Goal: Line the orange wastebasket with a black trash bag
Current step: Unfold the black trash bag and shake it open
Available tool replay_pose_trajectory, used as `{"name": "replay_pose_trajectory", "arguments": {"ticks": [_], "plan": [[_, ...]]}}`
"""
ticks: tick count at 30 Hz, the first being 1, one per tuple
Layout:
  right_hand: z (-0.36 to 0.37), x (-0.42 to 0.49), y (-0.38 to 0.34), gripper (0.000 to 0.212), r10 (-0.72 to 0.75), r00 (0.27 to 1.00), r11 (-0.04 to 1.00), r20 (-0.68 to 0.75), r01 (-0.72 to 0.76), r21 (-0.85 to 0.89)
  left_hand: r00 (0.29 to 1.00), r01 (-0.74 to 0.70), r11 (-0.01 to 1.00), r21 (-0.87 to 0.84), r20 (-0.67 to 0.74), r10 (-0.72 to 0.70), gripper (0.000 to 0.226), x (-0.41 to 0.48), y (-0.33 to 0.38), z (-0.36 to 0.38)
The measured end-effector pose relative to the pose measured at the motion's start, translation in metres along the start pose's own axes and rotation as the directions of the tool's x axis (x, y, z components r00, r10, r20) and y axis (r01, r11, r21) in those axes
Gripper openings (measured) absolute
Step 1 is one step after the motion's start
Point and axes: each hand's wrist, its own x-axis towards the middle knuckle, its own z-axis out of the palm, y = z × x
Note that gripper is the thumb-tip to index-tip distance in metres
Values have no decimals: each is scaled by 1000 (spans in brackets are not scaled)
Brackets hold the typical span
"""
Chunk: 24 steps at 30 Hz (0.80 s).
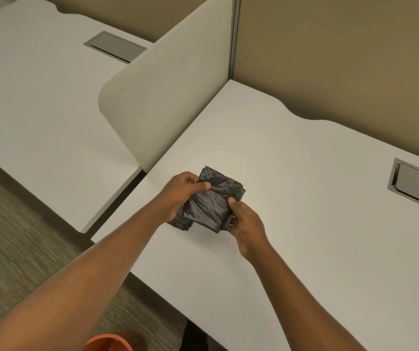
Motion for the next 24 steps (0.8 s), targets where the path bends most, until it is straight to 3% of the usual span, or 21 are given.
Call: {"name": "replay_pose_trajectory", "arguments": {"ticks": [2,4,7,8,9,12,15,18,24], "plan": [[-8,-12,-5,19,-9,1000,1000,-14,9,29,999,-33,989,141,-24,37,37,-9,2,11],[-16,-24,-13,17,-28,999,999,-47,29,18,972,-148,883,446,-101,214,44,-22,0,23],[-28,-47,-24,17,-99,991,994,-92,94,-55,757,-402,541,738,-65,651,34,-46,-9,44],[-32,-55,-27,18,-123,988,990,-97,116,-79,714,-453,481,751,-18,700,30,-54,-11,52],[-36,-63,-30,19,-142,985,987,-95,133,-94,717,-490,478,729,25,696,28,-62,-12,60],[-46,-86,-36,25,-162,986,984,-37,159,-85,844,-476,648,595,100,527,35,-83,-18,87],[-54,-105,-42,31,-156,987,987,25,157,-40,912,-391,791,470,86,400,42,-103,-20,107],[-64,-121,-45,34,-157,987,987,42,158,-19,944,-327,888,323,80,319,32,-119,-20,119],[-73,-142,-39,35,-141,988,990,62,139,34,963,-269,952,146,22,269,17,-143,-31,126]]}}
